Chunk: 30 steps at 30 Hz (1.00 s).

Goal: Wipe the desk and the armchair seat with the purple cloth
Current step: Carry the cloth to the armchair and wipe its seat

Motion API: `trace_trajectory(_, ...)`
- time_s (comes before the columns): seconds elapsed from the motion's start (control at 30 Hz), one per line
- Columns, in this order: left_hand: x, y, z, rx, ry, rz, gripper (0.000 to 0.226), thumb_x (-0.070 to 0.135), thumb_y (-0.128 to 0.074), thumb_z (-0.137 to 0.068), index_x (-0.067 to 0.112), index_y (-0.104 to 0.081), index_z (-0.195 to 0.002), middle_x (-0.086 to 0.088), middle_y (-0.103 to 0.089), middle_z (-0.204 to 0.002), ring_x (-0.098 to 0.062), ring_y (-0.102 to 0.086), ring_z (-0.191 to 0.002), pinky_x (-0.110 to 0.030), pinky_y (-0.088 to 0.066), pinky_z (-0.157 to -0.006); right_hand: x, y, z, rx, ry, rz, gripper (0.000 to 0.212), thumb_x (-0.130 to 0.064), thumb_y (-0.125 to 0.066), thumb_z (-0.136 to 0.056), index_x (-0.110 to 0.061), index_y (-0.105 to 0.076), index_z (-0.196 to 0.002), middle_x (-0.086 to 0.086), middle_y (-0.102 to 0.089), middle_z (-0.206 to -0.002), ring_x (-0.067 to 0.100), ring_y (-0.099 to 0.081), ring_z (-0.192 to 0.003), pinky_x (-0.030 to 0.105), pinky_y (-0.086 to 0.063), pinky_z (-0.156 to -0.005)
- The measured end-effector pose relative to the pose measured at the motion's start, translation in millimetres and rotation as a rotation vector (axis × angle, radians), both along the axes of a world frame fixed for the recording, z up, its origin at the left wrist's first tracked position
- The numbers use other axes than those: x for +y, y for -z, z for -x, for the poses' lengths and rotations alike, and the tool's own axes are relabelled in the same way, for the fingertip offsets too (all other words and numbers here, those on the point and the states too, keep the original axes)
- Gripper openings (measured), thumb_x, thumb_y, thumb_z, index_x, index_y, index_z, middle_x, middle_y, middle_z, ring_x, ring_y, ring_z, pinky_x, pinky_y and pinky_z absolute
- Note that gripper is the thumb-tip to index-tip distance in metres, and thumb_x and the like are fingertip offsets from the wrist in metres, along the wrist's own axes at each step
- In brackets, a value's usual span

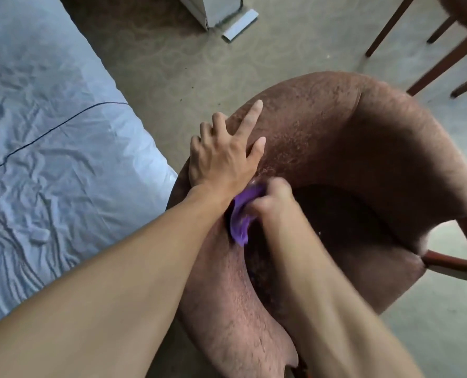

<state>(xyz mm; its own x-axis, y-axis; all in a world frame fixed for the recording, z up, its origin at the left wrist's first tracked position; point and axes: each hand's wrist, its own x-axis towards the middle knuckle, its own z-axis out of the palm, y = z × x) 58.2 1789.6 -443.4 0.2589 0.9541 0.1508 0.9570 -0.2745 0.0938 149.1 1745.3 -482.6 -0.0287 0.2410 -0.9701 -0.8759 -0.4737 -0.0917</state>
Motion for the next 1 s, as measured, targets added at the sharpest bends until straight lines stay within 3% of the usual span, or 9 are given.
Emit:
trace_trajectory(0.07,-2,-1,0,0.002,-0.001,0.020,0.060,0.058,-0.040,-0.096,0.048,-0.029,-0.153,-0.014,-0.055,-0.118,-0.034,-0.055,-0.095,-0.049,-0.046,-0.077,35,-18,-64,0.060,0.113,0.103,0.067,-0.024,-0.030,-0.108,0.036,-0.012,-0.131,0.053,-0.017,-0.142,0.066,-0.033,-0.129,0.063,-0.032,-0.109)
trace_trajectory(0.2,0,-2,0,-0.003,-0.023,0.027,0.058,0.057,-0.039,-0.097,0.048,-0.028,-0.153,-0.015,-0.055,-0.119,-0.034,-0.055,-0.096,-0.050,-0.047,-0.079,37,-35,-165,0.419,0.506,-0.079,0.082,-0.037,-0.006,-0.102,0.031,0.034,-0.123,0.027,0.042,-0.154,0.054,0.039,-0.137,0.056,0.028,-0.112)
trace_trajectory(0.27,1,-1,-2,-0.005,-0.032,0.016,0.057,0.055,-0.038,-0.098,0.049,-0.028,-0.153,-0.015,-0.055,-0.117,-0.034,-0.054,-0.095,-0.050,-0.047,-0.079,44,-25,-172,0.167,0.610,-0.035,0.082,-0.032,-0.025,-0.100,0.032,0.015,-0.133,0.035,0.015,-0.161,0.059,0.013,-0.146,0.064,0.008,-0.121)
trace_trajectory(0.4,1,0,-3,-0.017,-0.034,-0.014,0.051,0.048,-0.036,-0.101,0.049,-0.031,-0.152,-0.014,-0.055,-0.114,-0.034,-0.053,-0.089,-0.049,-0.047,-0.075,30,-17,-62,-0.701,0.170,-0.225,0.039,-0.018,-0.049,-0.103,-0.003,-0.050,-0.138,0.022,-0.058,-0.134,0.037,-0.058,-0.121,0.055,-0.042,-0.111)
trace_trajectory(0.53,9,2,-1,-0.027,-0.037,-0.072,0.050,0.044,-0.038,-0.101,0.050,-0.035,-0.150,-0.012,-0.056,-0.111,-0.035,-0.054,-0.087,-0.048,-0.047,-0.071,-42,28,21,-1.008,-0.641,-0.643,0.075,-0.011,-0.041,-0.091,-0.014,-0.016,-0.161,0.017,-0.017,-0.168,0.030,-0.008,-0.156,0.046,0.000,-0.125)
trace_trajectory(0.67,3,10,-3,-0.027,-0.042,-0.107,0.049,0.044,-0.038,-0.102,0.049,-0.035,-0.151,-0.011,-0.056,-0.116,-0.034,-0.054,-0.089,-0.048,-0.046,-0.074,-144,62,36,-0.870,-1.207,-0.815,0.084,0.003,-0.040,-0.078,-0.014,-0.027,-0.159,0.011,-0.010,-0.169,0.031,0.008,-0.156,0.049,0.016,-0.119)
trace_trajectory(0.8,-6,10,-7,0.001,-0.057,-0.085,0.050,0.045,-0.037,-0.103,0.047,-0.032,-0.152,-0.015,-0.055,-0.120,-0.037,-0.054,-0.094,-0.052,-0.046,-0.079,-192,80,30,-0.593,-1.429,-0.569,0.056,-0.007,-0.040,-0.097,-0.011,-0.038,-0.153,0.012,-0.033,-0.163,0.029,-0.022,-0.153,0.048,-0.008,-0.126)
trace_trajectory(0.9,-7,7,-8,-0.002,-0.065,-0.072,0.050,0.045,-0.037,-0.103,0.048,-0.031,-0.153,-0.015,-0.053,-0.121,-0.038,-0.054,-0.095,-0.053,-0.045,-0.081,-170,68,39,-0.475,-1.097,-0.281,0.024,-0.027,-0.044,-0.099,-0.013,-0.061,-0.108,0.008,-0.062,-0.114,0.021,-0.055,-0.101,0.038,-0.047,-0.097)
trace_trajectory(1.0,-7,7,-8,-0.002,-0.065,-0.083,0.050,0.046,-0.035,-0.104,0.047,-0.031,-0.153,-0.014,-0.053,-0.120,-0.038,-0.054,-0.096,-0.053,-0.045,-0.081,-100,54,41,-0.100,-0.389,-0.009,0.039,-0.036,-0.047,-0.104,-0.010,-0.059,-0.129,0.012,-0.066,-0.126,0.025,-0.063,-0.106,0.035,-0.053,-0.090)
